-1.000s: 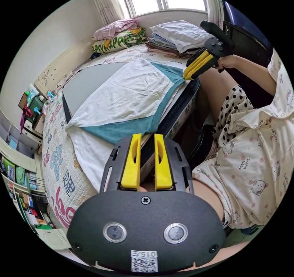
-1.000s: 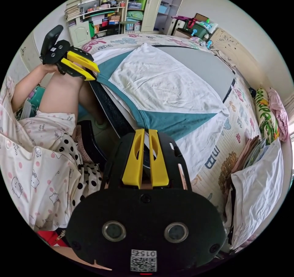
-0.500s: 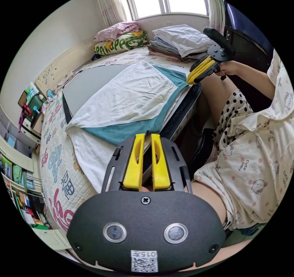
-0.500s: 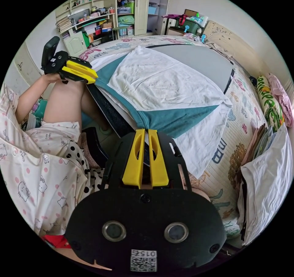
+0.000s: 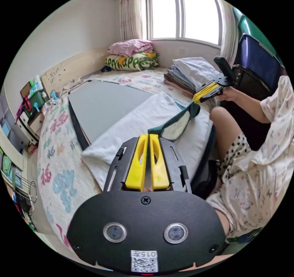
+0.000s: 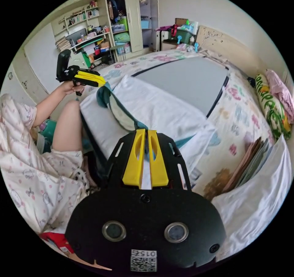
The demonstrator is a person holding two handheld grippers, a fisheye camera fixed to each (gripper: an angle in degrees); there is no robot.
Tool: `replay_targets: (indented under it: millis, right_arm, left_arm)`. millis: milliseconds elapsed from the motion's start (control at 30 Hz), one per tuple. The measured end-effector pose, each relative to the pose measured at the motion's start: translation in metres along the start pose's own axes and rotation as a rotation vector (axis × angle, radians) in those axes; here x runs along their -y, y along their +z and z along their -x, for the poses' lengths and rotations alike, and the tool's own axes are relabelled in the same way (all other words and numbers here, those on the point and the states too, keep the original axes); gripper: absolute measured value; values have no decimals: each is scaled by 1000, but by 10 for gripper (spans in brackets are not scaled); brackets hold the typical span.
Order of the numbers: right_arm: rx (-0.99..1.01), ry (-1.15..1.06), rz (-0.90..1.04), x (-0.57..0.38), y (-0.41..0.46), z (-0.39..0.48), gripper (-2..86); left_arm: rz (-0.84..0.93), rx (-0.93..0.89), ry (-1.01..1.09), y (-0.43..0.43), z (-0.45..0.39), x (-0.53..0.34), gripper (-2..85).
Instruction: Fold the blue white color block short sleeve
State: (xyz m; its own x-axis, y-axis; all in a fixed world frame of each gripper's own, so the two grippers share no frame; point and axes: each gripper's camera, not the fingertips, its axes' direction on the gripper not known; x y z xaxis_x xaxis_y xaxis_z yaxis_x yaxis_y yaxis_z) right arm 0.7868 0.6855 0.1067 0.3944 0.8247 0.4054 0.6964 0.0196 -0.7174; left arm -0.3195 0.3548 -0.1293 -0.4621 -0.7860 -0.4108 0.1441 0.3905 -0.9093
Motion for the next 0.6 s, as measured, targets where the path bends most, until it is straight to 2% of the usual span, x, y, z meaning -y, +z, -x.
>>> replay_targets:
  millis: [100, 167, 267, 400, 433, 533, 600]
  right_arm:
    - [-191, 87, -146, 104, -16, -70, 10]
    - [-256, 258, -312, 168, -28, -123, 31]
    - [-125, 378, -426, 180, -25, -151, 61]
    - [67, 146, -314, 148, 20, -141, 75]
    - [108, 103, -220, 137, 44, -139, 81]
    - [197, 55, -44, 124, 97, -136, 97]
    - [197, 46, -11, 126, 117, -135, 100]
  left_arm:
    - [-90, 144, -76, 11, 74, 80, 4]
    - [-227, 213, -312, 13, 140, 129, 15]
    - [-242, 171, -416, 24, 180, 146, 72]
    - [-131, 78, -226, 47, 160, 120, 82]
    - [-72, 19, -181, 62, 151, 107, 82]
    - [53, -103, -148, 103, 133, 87, 84]
    - [87, -94, -120, 121, 123, 89, 92]
